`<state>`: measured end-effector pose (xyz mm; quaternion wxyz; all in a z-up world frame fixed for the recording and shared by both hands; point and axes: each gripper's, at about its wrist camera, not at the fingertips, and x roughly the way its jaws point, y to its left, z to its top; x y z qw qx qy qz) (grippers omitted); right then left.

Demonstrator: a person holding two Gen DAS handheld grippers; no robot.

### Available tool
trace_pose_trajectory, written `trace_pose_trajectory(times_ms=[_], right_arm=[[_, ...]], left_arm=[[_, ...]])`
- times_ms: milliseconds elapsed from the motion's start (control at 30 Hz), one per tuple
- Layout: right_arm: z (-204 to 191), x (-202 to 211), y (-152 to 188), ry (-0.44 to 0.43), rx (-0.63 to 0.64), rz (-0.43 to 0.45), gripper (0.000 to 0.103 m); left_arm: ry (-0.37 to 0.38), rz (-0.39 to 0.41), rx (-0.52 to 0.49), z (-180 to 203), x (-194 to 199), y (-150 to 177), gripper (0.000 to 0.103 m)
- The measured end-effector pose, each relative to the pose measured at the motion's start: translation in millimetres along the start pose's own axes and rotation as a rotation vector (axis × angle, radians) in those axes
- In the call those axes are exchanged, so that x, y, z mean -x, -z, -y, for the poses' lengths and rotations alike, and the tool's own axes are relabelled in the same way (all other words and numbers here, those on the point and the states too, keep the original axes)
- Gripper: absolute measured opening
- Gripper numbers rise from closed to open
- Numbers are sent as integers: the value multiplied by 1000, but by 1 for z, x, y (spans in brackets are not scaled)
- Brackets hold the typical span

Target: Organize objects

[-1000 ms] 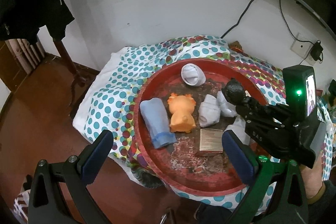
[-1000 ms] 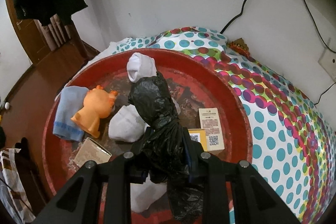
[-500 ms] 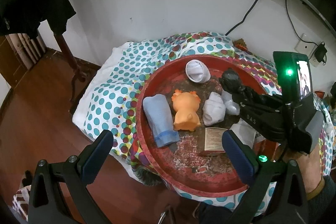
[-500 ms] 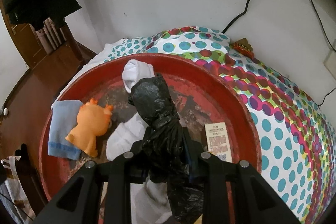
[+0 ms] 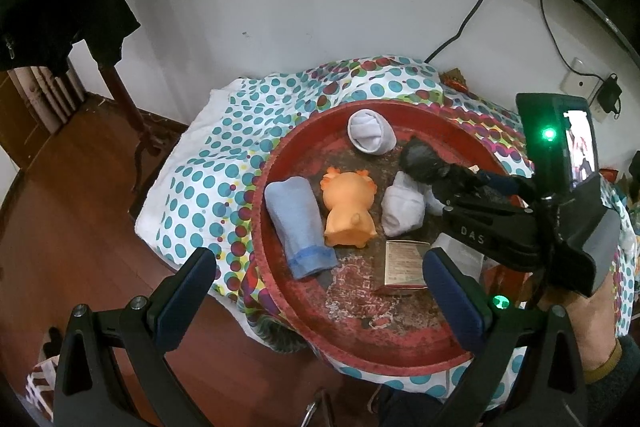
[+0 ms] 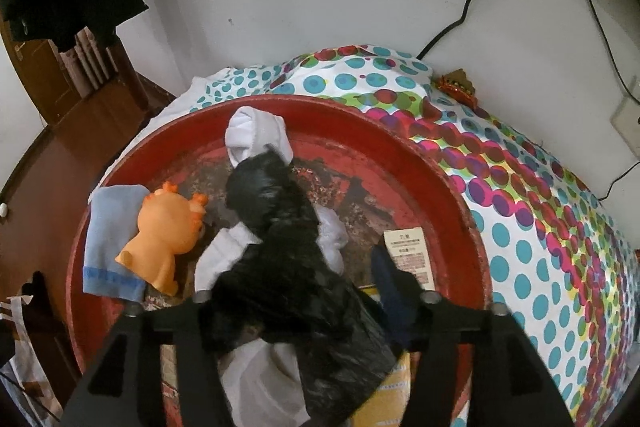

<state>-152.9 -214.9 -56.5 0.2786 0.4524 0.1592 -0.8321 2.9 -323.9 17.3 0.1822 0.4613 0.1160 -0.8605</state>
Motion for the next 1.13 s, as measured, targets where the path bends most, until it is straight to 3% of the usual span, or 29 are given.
trace_pose_trajectory(times_ms=[533, 667, 1033, 1133], right_arm=[[34, 63, 27, 63, -70, 68, 66], [42, 73, 41, 108, -63, 81, 66], [43, 72, 72, 87, -48, 36, 68], [39, 73, 75, 86, -35, 37, 68]], left_arm=[[-3, 10, -28, 14, 4, 2, 103], [34, 13, -23, 17, 5, 1, 103], [53, 80, -93, 35, 20, 3, 103], [21, 70, -93, 37, 20, 2, 103]])
